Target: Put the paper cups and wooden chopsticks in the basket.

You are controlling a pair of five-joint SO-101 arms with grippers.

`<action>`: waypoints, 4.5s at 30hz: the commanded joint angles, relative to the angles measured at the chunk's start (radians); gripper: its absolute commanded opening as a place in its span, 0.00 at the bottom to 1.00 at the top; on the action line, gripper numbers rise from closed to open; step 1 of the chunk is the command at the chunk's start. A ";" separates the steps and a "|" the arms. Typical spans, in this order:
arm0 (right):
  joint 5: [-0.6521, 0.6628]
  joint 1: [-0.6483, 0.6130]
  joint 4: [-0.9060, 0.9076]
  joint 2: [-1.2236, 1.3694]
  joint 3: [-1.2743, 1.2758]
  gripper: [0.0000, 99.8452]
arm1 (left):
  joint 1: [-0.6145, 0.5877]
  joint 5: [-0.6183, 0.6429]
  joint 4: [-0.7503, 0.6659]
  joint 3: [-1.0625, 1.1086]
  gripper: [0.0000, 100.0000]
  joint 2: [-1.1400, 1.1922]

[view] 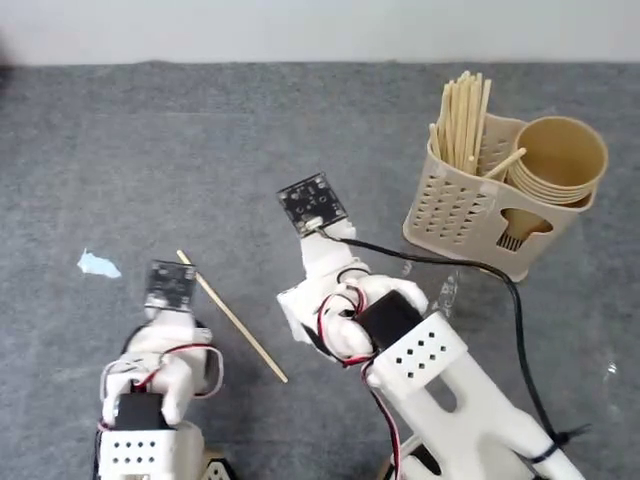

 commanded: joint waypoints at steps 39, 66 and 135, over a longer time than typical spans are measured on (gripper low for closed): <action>0.074 -0.157 -0.343 0.926 -0.358 0.02 | -0.571 -0.003 0.000 -0.019 0.01 -0.009; 0.278 0.268 -0.001 -0.122 -0.356 0.01 | -0.569 -0.003 0.000 -0.019 0.01 -0.009; 0.164 0.239 -0.355 -0.254 0.238 0.18 | -0.569 -0.003 0.000 -0.019 0.01 -0.009</action>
